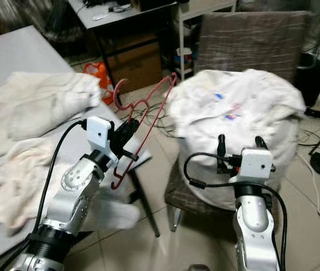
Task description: Hang hanger
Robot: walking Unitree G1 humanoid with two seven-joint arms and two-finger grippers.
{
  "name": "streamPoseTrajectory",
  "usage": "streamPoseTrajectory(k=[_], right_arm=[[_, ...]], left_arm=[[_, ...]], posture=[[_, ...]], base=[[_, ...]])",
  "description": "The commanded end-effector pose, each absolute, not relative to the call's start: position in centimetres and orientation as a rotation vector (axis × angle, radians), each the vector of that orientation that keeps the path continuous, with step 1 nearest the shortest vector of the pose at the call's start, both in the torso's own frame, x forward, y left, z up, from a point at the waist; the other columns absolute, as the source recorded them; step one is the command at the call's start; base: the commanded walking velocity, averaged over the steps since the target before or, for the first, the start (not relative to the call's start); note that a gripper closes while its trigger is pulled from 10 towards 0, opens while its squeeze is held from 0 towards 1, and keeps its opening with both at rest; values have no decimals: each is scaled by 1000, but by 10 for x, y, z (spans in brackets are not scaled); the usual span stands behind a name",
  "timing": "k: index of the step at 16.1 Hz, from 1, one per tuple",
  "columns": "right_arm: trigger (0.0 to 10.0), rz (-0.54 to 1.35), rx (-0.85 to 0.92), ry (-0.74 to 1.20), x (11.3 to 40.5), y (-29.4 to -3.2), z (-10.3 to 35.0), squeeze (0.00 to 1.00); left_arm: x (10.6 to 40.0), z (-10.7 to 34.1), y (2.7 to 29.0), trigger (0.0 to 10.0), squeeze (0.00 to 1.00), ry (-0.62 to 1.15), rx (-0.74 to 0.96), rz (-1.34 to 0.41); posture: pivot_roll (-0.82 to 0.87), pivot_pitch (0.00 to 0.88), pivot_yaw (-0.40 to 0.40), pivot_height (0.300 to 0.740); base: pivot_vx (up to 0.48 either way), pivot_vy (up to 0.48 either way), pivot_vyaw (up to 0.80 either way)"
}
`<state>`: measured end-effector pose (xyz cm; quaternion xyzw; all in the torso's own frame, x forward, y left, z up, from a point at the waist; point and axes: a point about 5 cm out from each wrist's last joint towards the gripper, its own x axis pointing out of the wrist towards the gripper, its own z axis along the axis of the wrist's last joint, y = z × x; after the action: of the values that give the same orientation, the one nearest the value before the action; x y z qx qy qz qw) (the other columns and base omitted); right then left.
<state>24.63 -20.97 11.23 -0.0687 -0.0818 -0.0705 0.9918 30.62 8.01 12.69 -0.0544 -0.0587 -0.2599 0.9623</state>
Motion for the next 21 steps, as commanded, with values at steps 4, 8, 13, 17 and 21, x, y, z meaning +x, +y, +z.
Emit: streamPoseTrajectory(k=[4, 8, 13, 17, 21], right_arm=[[10000, -67, -89, -138, 248, -199, 118, 0], [10000, -44, -82, -158, 248, -201, 129, 0], [10000, 9, -73, -178, 248, -196, 141, 0], [10000, 68, -10, -111, 258, -195, 135, 0], [10000, 88, -26, -119, 263, -192, 142, 0]], left_arm=[[307, 132, 81, 10000, 0, -131, -140, -518], [307, 132, 81, 10000, 0, -130, -142, -515], [306, 132, 82, 10000, 0, -130, -133, -517], [307, 133, 81, 10000, 0, -128, -126, -521], [306, 135, 84, 10000, 0, -138, -116, -513]], posture=[[-252, 0, 164, 740], [-250, 0, 164, 740], [-251, 0, 167, 740], [-242, 0, 169, 740], [-227, 0, 159, 740]], base=[[0, 0, 0], [0, 0, 0], [0, 0, 0], [0, 0, 0], [0, 0, 0]])
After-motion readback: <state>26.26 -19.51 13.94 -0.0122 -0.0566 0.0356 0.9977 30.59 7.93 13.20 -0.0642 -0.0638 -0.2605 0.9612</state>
